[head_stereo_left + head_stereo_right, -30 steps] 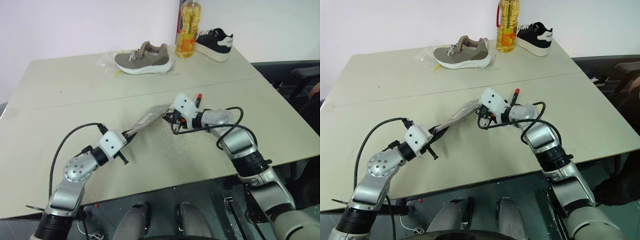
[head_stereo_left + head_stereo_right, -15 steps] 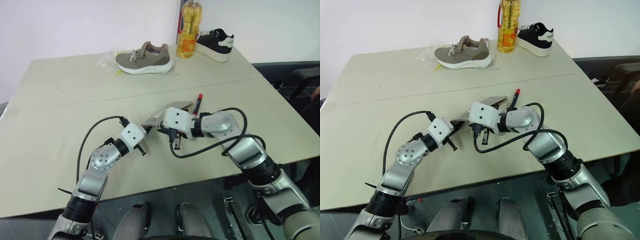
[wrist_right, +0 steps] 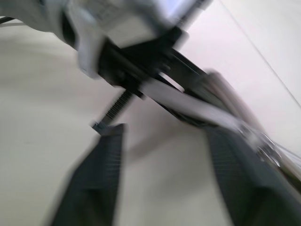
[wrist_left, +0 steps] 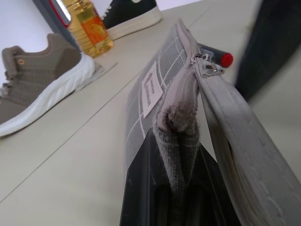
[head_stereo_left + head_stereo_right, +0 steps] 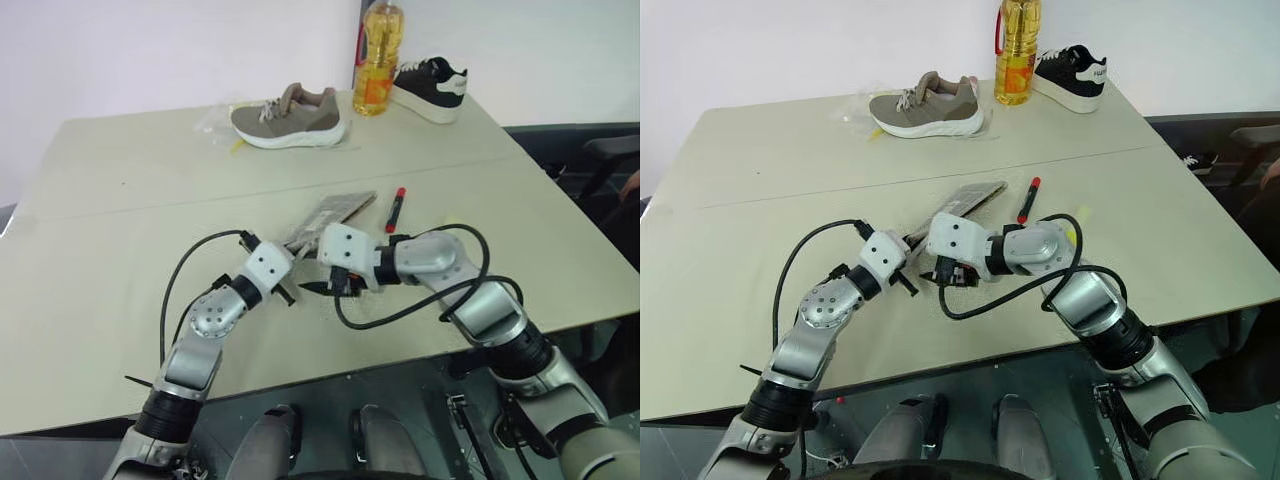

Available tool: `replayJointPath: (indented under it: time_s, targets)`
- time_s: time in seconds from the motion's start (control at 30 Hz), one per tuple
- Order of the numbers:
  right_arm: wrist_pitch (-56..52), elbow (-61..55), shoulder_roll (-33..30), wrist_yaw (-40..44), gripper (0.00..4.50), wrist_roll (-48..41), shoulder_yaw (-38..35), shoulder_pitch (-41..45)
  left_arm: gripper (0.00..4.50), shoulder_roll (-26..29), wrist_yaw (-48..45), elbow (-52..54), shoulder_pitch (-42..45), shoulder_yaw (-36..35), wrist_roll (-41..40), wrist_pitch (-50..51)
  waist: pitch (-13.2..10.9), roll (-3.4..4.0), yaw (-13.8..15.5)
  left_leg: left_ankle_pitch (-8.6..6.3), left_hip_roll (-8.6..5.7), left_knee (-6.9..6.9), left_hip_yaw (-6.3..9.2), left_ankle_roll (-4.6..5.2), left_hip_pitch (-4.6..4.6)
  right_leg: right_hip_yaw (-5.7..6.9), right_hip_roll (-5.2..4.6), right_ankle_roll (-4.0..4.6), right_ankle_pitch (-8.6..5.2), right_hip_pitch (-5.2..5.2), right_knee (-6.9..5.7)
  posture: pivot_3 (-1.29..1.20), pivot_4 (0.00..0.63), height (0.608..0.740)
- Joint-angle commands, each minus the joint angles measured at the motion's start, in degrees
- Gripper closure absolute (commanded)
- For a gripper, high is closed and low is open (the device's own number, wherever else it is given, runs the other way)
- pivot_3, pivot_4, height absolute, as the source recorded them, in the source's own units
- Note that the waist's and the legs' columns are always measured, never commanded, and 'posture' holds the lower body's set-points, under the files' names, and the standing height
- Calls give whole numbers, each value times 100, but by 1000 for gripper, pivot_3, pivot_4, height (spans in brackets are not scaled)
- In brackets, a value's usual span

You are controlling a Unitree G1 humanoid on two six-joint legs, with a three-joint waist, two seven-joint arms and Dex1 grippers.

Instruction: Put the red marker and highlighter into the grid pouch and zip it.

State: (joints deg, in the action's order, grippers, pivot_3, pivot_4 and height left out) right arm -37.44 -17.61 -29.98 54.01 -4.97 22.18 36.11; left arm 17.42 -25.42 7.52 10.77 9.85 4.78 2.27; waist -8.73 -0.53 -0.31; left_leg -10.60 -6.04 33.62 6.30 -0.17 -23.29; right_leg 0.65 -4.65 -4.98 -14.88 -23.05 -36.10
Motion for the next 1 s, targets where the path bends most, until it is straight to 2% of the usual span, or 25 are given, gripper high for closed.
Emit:
replayJointPath:
  time_s: [0.03,0.23,0.37,0.43,0.63,0.93,1.0]
  targets:
    - [259,149,-230,-31,1113,-110,-543,32,4500,78,4,248,-65,-214,-147,-15,0,0,9,0,0,4,0,0,-1,0,0,0,0,0,0,0,150,740]
    - [107,929,-398,-388,1113,-219,-1270,-103,4500,346,-155,259,-119,-524,-422,-148,0,0,54,-1,2,13,0,1,-2,0,0,0,1,4,0,0,150,740]
    - [-378,1675,-283,-903,9,-218,-1667,109,4500,494,-269,208,-166,-717,-620,-223,0,-1,90,-1,1,14,-1,1,-4,-1,-1,1,1,2,0,0,150,740]
    - [-416,1986,-243,-1224,9,-108,-1760,197,4500,547,-312,154,-161,-777,-693,-240,-1,0,101,-1,1,17,-1,1,-7,-1,-2,2,1,1,0,0,150,740]
    - [-670,3405,391,-2672,9,-48,-2387,715,4500,601,-432,67,-80,-837,-829,-227,-1,0,99,-1,1,18,-1,2,-9,-1,0,8,3,-1,0,0,150,740]
    - [-483,4846,1108,-3504,9,-162,-2757,1296,4500,482,-328,43,-57,-717,-723,-259,-1,2,79,0,1,16,-3,2,-8,-1,2,7,5,-4,-2,0,150,740]
    - [-433,4974,1165,-3552,553,-173,-2751,1337,4500,465,-297,65,-82,-713,-698,-260,-1,2,81,0,1,15,-2,2,-8,-1,2,7,5,-4,-2,0,150,740]
